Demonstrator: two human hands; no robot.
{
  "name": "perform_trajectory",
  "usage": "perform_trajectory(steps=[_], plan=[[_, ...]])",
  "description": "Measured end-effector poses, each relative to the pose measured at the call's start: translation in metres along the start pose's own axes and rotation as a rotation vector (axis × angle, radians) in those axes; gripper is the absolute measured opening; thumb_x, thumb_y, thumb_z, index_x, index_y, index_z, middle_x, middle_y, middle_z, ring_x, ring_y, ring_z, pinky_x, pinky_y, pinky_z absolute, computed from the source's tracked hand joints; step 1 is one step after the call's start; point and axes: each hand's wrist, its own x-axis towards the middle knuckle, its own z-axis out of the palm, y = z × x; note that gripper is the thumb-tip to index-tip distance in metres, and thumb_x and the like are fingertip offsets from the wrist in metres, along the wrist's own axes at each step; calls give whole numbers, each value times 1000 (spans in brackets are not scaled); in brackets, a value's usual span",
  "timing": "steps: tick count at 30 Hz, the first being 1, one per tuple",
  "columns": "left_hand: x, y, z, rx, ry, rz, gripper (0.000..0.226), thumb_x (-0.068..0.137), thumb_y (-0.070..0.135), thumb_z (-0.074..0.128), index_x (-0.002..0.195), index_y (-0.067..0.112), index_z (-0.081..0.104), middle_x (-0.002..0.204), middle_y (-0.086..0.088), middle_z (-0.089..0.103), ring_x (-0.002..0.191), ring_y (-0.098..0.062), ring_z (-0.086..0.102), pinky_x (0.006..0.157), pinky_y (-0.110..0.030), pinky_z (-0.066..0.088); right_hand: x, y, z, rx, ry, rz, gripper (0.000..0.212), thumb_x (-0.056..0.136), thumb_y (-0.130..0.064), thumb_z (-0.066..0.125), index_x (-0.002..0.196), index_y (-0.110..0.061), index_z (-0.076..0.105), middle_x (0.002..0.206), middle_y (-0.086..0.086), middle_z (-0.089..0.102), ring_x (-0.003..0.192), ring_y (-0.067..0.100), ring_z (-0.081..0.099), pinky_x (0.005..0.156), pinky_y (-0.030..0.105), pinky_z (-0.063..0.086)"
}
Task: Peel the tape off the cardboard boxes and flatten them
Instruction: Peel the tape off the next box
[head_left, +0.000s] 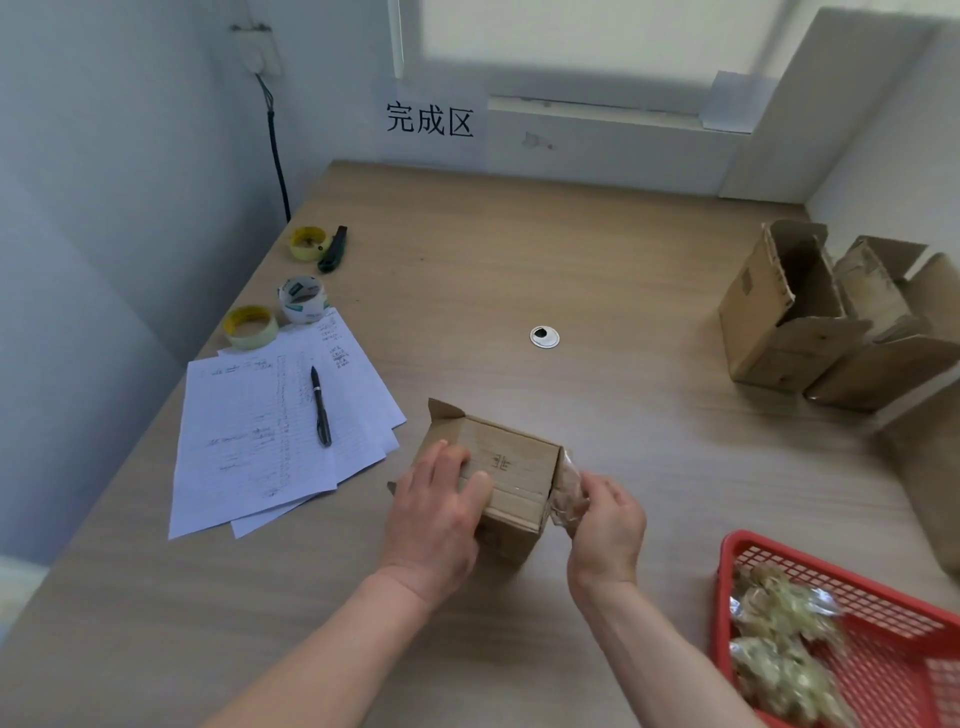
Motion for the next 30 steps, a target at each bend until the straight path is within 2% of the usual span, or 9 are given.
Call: perform_trajectory(steps=[3, 5, 7, 10, 18, 22, 24, 27, 30], plan=[[-1, 0, 1, 4, -1, 1, 52, 37, 0, 83, 84, 12, 65, 111, -19, 63, 110, -45, 61, 82, -48, 55, 8, -13, 2, -193, -77, -58, 20, 92, -27, 66, 76, -18, 61, 69, 1, 65, 61, 17, 59, 56, 32, 48], [-1, 1, 1, 8, -11, 1, 53, 35, 1, 83, 84, 11, 66, 111, -20, 63, 110, -46, 62, 80, -49, 56, 23, -23, 3, -591, -151, -161, 40, 81, -52, 73, 92, -19, 52, 77, -2, 65, 71, 17, 62, 63, 33, 46], [1, 3, 1, 13, -14, 3, 54, 33, 1, 83, 84, 11, 66, 111, -20, 64, 110, -46, 62, 79, -49, 56, 36, -32, 10, -922, -229, -241, 45, 79, -61, 69, 85, -19, 54, 73, -4, 62, 73, 16, 59, 61, 33, 40], [0, 1, 2, 24, -24, 2, 56, 31, 1, 82, 84, 11, 66, 110, -20, 64, 109, -46, 62, 79, -49, 56, 46, -36, 18, -1039, -276, -237, 46, 93, -42, 55, 59, -14, 46, 57, 3, 51, 64, 27, 53, 60, 37, 38], [23, 5, -7, 60, -150, 131, 60, 41, 18, 88, 94, 10, 60, 137, -13, 57, 134, -40, 48, 99, -50, 47, 29, -17, 9, 37, -13, 462, 28, 92, 0, 57, 66, -8, 52, 58, 7, 48, 55, 20, 49, 54, 31, 45], [37, 0, -9, 27, -186, 138, 61, 43, 14, 88, 99, 8, 62, 131, -9, 61, 128, -36, 54, 90, -40, 51, 4, -2, 5, 231, -10, 340, 43, 83, 13, 56, 49, -13, 55, 51, 2, 50, 48, 13, 50, 45, 21, 45], [38, 0, -10, 25, -162, 141, 62, 37, 13, 87, 93, 10, 63, 119, -7, 66, 116, -34, 62, 78, -37, 55, -11, 2, -2, 167, -43, 237, 45, 84, 12, 61, 47, -14, 57, 59, 2, 59, 64, 19, 58, 61, 30, 54], [36, 2, -10, 19, -135, 143, 59, 38, 9, 82, 94, 10, 64, 116, -7, 67, 113, -35, 63, 78, -38, 57, -17, 7, -12, 113, -45, 187, 20, 87, 6, 66, 87, -12, 58, 92, 10, 64, 90, 28, 62, 88, 54, 53], [36, 2, -8, 25, -168, 129, 55, 50, 10, 79, 102, 10, 62, 124, -6, 62, 121, -32, 56, 87, -38, 54, -13, 1, -15, 168, -143, 235, 38, 96, 6, 52, 127, -15, 54, 116, 6, 64, 105, 25, 65, 91, 47, 53]])
